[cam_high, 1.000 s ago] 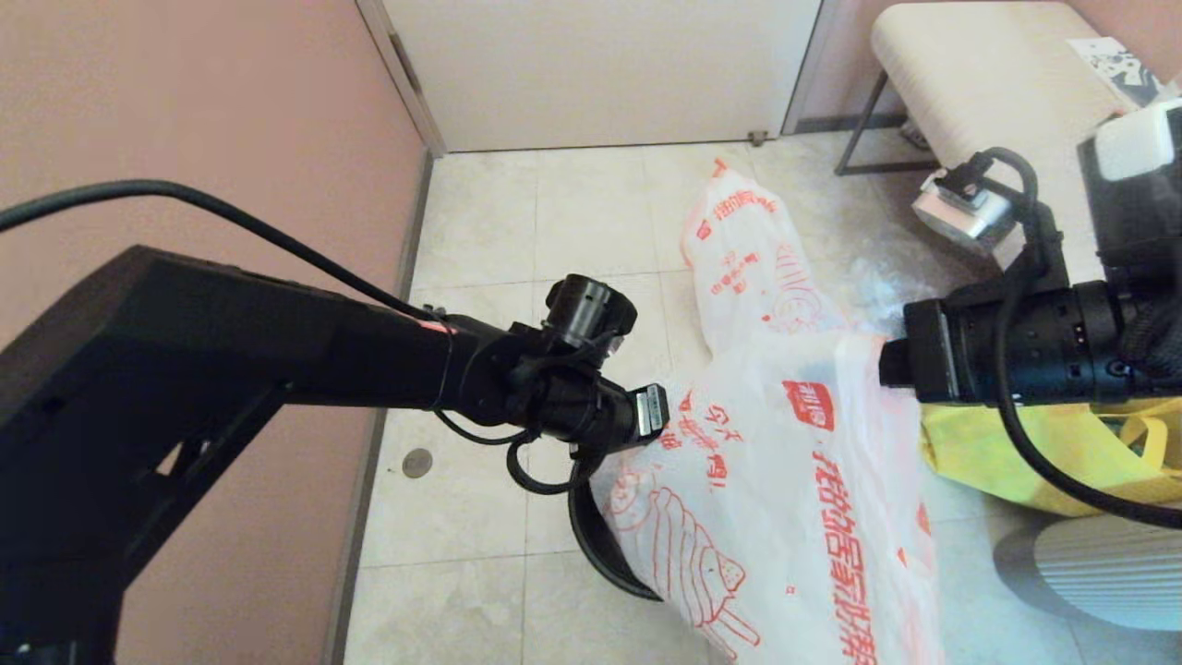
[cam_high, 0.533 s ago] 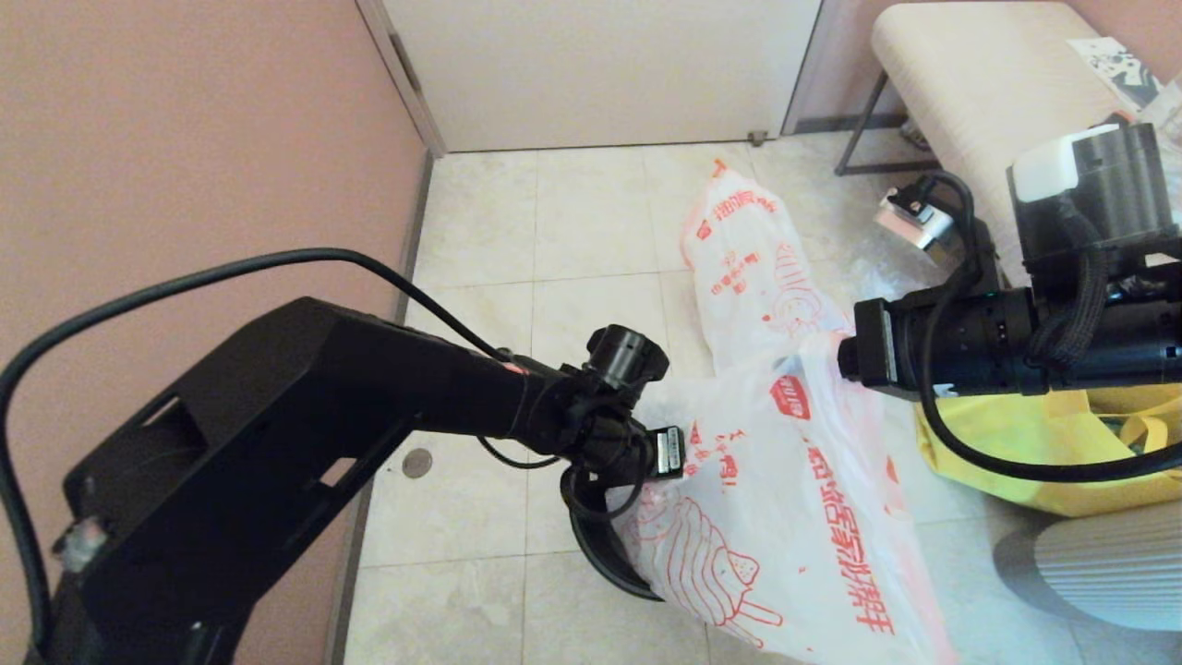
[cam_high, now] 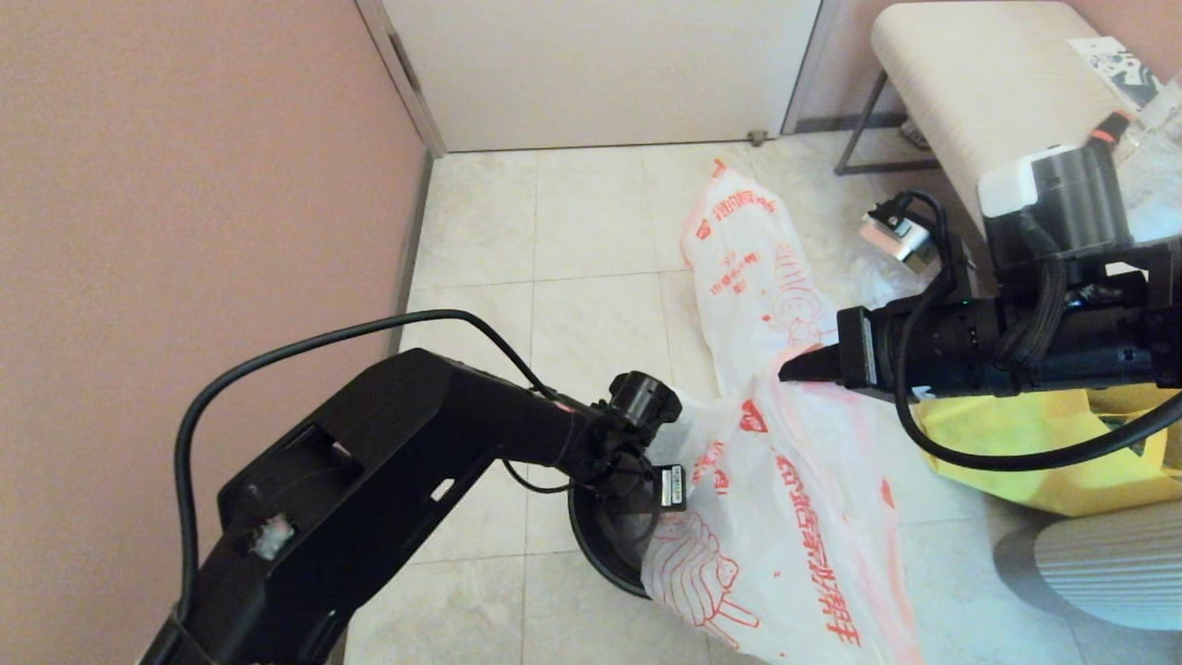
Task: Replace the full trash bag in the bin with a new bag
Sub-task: Put the new garbage bag on the trash can
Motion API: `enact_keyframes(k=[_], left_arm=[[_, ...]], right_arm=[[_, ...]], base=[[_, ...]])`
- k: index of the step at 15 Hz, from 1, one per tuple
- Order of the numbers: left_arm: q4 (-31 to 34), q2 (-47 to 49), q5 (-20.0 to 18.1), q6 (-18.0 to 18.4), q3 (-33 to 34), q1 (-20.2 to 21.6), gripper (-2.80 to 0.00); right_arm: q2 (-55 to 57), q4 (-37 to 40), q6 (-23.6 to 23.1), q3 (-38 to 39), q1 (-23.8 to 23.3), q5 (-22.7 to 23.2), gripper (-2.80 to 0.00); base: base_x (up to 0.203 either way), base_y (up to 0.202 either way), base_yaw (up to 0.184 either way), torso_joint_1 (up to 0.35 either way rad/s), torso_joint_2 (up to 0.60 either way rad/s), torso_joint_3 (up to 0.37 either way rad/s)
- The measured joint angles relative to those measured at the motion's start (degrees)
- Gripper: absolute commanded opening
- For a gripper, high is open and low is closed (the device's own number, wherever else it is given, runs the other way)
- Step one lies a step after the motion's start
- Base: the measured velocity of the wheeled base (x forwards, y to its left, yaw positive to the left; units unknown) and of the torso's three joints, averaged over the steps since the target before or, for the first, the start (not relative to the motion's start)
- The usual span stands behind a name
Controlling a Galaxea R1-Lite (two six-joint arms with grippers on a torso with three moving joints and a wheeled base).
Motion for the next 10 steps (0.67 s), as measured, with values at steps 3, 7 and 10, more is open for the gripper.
enact_keyframes(k=[3,7,10], left_arm=[[-0.1,-1.0,0.4,-0.2,2.4,0.6,-2.8],[-1.5,-13.7,0.2,-1.2,12.6,1.8,-2.8],[-5.8,-26.1,-1.6,-2.3,27.3,2.5,-2.8]], right_arm=[[0.4,0.0,0.0,-0.3,0.3,-0.1,-2.8],[1.8,-0.2,0.1,-1.2,1.8,-0.6,-2.8],[3.2,-6.2,1.7,-1.3,3.1,-2.8,-2.8]], base=[[0.0,0.0,0.0,0.0,0.0,0.0],[0.0,0.0,0.0,0.0,0.0,0.0],[0.0,0.0,0.0,0.0,0.0,0.0]])
